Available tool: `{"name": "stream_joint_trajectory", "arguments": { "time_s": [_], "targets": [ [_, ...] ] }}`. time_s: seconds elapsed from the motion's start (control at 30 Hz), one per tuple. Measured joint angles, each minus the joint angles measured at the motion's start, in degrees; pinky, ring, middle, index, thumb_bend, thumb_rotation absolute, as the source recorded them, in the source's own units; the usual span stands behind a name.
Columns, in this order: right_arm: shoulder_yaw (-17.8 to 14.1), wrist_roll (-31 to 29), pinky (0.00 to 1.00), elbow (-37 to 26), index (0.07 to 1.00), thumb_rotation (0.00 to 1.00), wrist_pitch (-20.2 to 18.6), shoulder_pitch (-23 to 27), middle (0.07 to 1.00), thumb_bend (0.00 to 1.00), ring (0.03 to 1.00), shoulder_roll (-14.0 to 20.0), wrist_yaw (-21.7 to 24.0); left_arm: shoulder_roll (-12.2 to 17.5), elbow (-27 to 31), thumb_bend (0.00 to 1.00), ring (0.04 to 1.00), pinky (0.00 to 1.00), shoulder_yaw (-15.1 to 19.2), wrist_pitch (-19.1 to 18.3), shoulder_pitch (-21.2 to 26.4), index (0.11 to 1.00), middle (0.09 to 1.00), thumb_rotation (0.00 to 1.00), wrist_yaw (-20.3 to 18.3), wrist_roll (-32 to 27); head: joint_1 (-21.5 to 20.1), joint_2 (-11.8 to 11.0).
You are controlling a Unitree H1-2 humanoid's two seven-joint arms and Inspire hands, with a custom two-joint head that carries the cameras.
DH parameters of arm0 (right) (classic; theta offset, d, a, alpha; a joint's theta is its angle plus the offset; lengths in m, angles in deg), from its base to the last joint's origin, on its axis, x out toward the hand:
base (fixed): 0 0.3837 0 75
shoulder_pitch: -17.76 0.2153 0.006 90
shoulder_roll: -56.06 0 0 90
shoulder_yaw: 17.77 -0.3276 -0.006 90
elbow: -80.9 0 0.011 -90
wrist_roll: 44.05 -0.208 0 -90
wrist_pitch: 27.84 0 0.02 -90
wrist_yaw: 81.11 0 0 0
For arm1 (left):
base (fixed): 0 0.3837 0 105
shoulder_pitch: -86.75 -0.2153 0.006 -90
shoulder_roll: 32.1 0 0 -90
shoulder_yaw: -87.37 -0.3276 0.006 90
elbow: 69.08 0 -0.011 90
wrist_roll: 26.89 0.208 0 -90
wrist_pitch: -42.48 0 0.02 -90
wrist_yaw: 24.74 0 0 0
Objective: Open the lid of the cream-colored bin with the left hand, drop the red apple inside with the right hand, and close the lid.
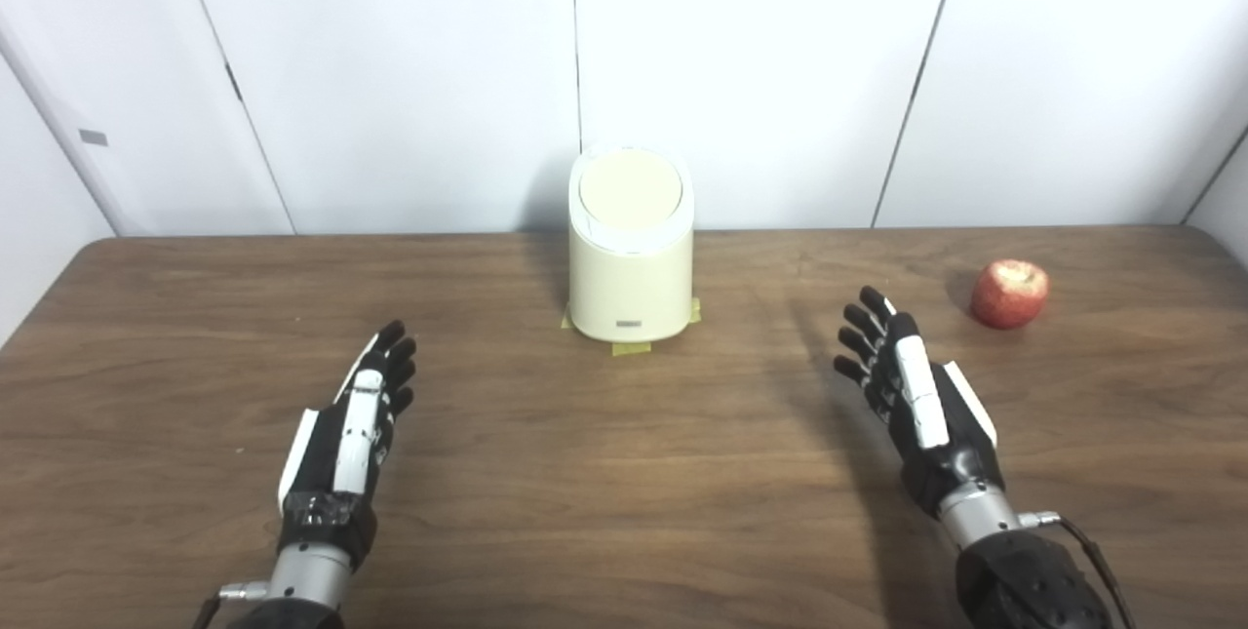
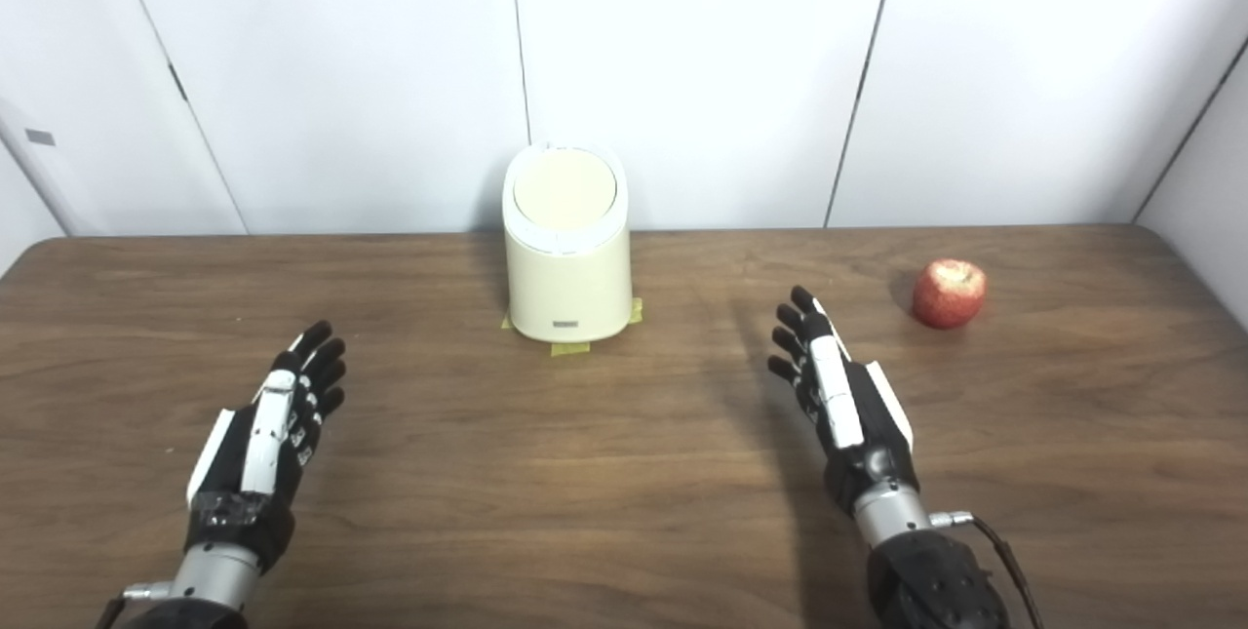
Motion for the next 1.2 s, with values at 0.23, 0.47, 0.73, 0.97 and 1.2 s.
{"name": "stream_joint_trajectory", "arguments": {
  "time_s": [0.23,0.47,0.73,0.97,1.2],
  "targets": [
    [0.0,0.0,0.89,0.0,0.977,1.0,-0.19,0.0,0.955,0.53,0.943,0.02,0.03,0.09,0.0,0.36,0.957,0.96,-0.08,-0.07,0.0,0.96,0.944,0.99,0.01,0.0,0.0,0.18],
    [0.13,0.12,0.89,-0.15,0.968,1.0,-0.67,0.01,0.949,0.52,0.938,0.02,0.03,0.12,0.0,0.36,0.949,0.95,-0.07,-0.14,0.0,0.954,0.939,0.97,0.05,-0.02,0.0,0.18],
    [0.14,0.14,0.88,-0.23,0.962,1.0,-1.65,0.13,0.949,0.51,0.936,0.02,0.03,0.15,0.0,0.36,0.951,0.95,-0.1,-0.19,0.0,0.955,0.946,0.98,0.05,-0.03,0.0,0.18],
    [0.19,0.19,0.88,-0.34,0.965,1.0,-1.77,0.13,0.947,0.51,0.935,0.02,0.02,0.2,0.0,0.37,0.946,0.95,-0.12,-0.18,-0.01,0.95,0.938,0.97,0.06,-0.03,-0.09,-0.7],
    [0.5,0.66,0.88,-0.64,0.962,1.0,-1.76,0.14,0.946,0.5,0.928,0.02,0.0,0.21,-0.01,0.38,0.953,0.96,-0.1,-0.17,-0.01,0.95,0.945,0.92,0.11,-0.11,0.0,-1.4]
  ]
}}
